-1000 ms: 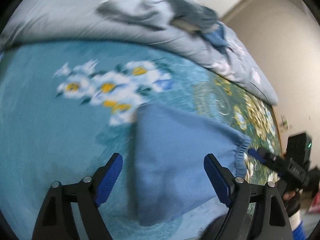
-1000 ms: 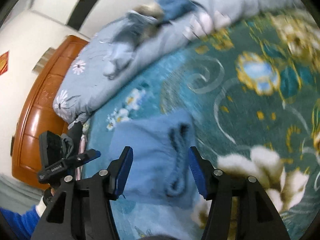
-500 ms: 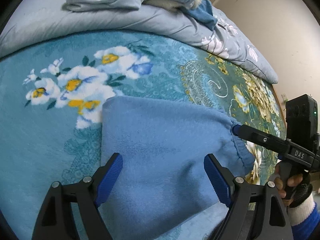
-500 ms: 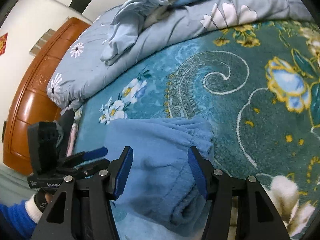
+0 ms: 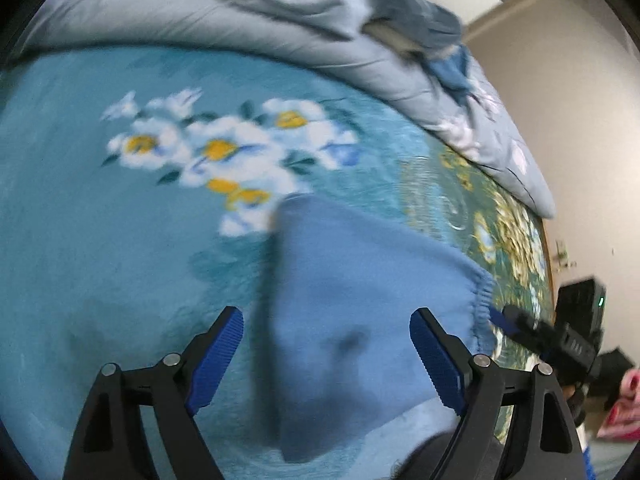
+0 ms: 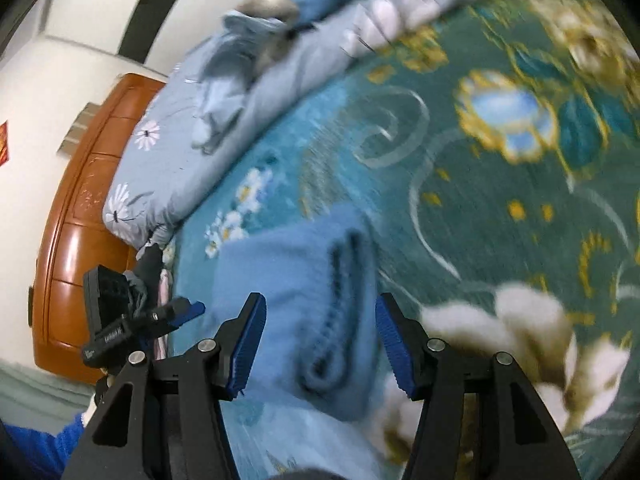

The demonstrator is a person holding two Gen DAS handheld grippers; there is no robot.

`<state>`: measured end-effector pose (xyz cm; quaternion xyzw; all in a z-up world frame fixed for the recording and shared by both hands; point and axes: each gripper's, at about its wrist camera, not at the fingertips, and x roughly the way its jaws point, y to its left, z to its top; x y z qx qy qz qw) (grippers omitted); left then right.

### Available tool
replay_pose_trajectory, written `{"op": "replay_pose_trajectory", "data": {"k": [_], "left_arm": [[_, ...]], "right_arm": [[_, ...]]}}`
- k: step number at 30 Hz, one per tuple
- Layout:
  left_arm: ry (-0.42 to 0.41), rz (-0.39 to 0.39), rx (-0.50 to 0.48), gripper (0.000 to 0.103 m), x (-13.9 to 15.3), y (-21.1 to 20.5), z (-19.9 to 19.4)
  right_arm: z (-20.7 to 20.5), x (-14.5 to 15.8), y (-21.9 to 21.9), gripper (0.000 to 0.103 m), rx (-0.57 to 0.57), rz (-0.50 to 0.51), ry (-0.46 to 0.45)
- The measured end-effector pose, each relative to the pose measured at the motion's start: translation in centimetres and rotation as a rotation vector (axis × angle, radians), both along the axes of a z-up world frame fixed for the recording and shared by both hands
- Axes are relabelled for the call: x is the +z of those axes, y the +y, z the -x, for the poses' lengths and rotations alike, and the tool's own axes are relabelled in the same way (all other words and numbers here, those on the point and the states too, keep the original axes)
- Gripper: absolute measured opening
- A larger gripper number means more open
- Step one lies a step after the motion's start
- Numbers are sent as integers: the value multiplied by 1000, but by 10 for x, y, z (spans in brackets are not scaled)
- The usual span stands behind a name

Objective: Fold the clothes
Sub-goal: 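Hold the folded waistband with the right gripper while the left gripper grasps the folded pants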

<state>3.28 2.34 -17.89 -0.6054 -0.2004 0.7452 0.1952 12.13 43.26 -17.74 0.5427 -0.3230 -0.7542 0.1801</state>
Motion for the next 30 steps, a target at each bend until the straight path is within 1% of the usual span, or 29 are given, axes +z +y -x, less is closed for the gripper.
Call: {"op": "replay_pose_trajectory", "data": {"k": [1,4,6,7,10,14,18,23,26,27,28,30], "left_arm": [[-21,-12,4,89,-5,-2,1],[-51,-14,-32,89,-20,7,1],[-56,-13,-53,90,-26,16,2],[-58,-13,-64,92,-29,20,2],[-42,-21,-89,102,-30,27,0],[-7,-21,-109,103,-32,28,-6],[15,-46,-103,103,-32,23,-8],[-20,-113,-41,103,-35,13,0],[-34,-138,-20,103,-37,10,3],[-36,-141,-15,103,-37,10,4],[-37,-141,-11,102,-36,11,4],[-37,-121,-8,99,-35,12,5]], "right_arm": [[-2,-6,1,59,-3,13,-20],[-3,-21,-1,59,-10,60,-63],[-1,-26,-4,59,-12,87,-72],[1,-27,-5,59,-14,101,-72],[3,-30,-6,59,-17,113,-71],[3,-32,-6,60,-21,129,-65],[2,-33,-5,61,-24,141,-57],[1,-33,-5,61,-27,144,-50],[1,-32,-5,54,-29,123,-58],[1,-33,-5,47,-30,115,-62],[2,-33,-5,43,-33,111,-68],[2,-34,-4,41,-41,112,-77]]}}
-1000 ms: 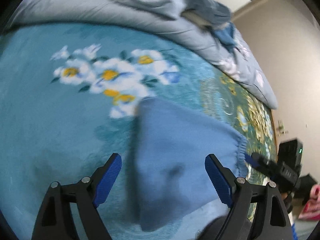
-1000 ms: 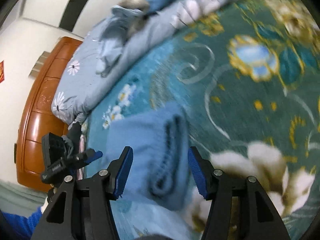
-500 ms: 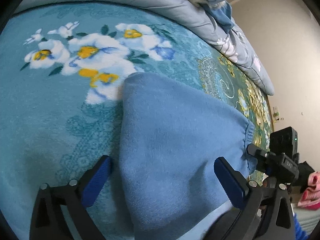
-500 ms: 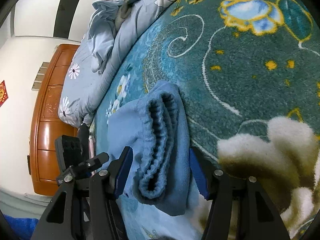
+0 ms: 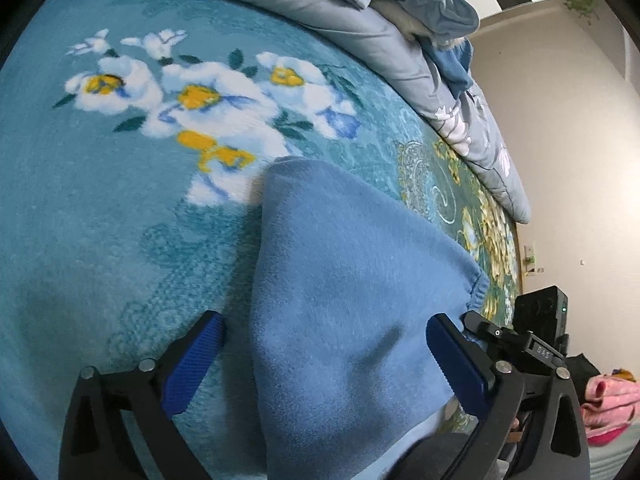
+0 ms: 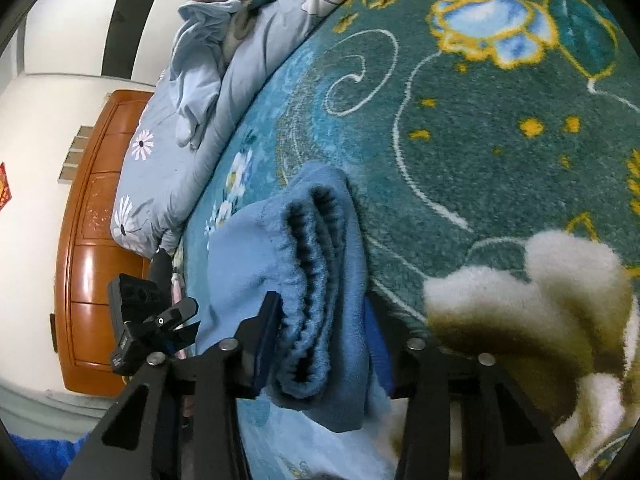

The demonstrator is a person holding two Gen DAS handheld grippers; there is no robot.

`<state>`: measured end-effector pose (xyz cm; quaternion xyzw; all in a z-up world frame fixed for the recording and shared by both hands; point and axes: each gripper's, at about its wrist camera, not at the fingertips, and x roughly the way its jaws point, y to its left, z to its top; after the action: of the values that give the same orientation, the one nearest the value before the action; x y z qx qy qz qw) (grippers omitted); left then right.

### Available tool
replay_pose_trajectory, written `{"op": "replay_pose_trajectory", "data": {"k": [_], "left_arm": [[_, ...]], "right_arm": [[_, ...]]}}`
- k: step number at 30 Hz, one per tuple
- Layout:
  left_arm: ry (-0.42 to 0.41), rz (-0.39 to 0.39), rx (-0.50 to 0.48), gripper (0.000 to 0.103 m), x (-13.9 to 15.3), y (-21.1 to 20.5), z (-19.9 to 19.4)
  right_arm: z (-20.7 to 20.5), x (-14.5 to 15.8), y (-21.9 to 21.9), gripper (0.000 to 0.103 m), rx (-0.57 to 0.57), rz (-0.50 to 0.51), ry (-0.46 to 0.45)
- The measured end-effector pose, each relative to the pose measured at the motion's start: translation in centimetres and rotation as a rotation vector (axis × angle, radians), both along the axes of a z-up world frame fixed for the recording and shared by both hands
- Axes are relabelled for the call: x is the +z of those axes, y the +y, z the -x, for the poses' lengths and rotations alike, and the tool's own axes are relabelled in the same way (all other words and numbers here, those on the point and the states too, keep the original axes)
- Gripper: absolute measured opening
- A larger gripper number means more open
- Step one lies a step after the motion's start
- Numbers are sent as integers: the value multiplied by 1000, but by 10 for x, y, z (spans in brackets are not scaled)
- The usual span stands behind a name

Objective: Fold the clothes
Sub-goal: 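Hold the folded waistband with the right gripper while the left gripper grasps the folded pants, then carry the folded pants with both grippers to the clothes stack by the headboard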

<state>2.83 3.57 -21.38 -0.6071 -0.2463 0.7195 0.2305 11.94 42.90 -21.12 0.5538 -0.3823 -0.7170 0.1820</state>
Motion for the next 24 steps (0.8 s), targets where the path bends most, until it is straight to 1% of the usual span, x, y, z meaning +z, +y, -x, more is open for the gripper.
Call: {"op": "replay_pose_trajectory", "data": {"k": [2,3,5,6,7,8,9,10,12,14,16,19,24], "left_arm": [[5,35,3,89,2,-2,-3],[7,47,8,86,3,-3,-4],[5,60,21,70,3,-8,-7],[0,60,30,64,2,-10,-8],[-6,55,35,53,2,-11,-10],[-11,47,38,48,2,-11,-12],[-8,53,41,47,4,-11,-13],[2,63,42,43,6,-9,-15],[14,75,50,38,11,-8,-17],[21,77,58,31,15,-9,-18],[32,74,59,28,22,-10,-21],[51,63,61,26,34,-14,-26],[106,11,113,26,64,-39,-33]], "right_arm": [[0,2,-1,37,-2,-10,-4],[0,3,-2,36,-1,-17,-3],[0,6,-3,34,-3,-27,-5],[0,7,-3,33,-5,-30,-8],[0,8,-4,33,-7,-34,-10],[0,10,-5,32,-9,-38,-11],[0,12,-6,32,-10,-44,-12],[0,15,-7,32,-9,-53,-10],[0,22,-10,31,-6,-66,-3],[1,31,-13,31,1,-72,10],[1,43,-18,30,12,-84,26],[2,61,-27,30,35,-108,53],[8,96,-49,30,81,-139,110]]}}
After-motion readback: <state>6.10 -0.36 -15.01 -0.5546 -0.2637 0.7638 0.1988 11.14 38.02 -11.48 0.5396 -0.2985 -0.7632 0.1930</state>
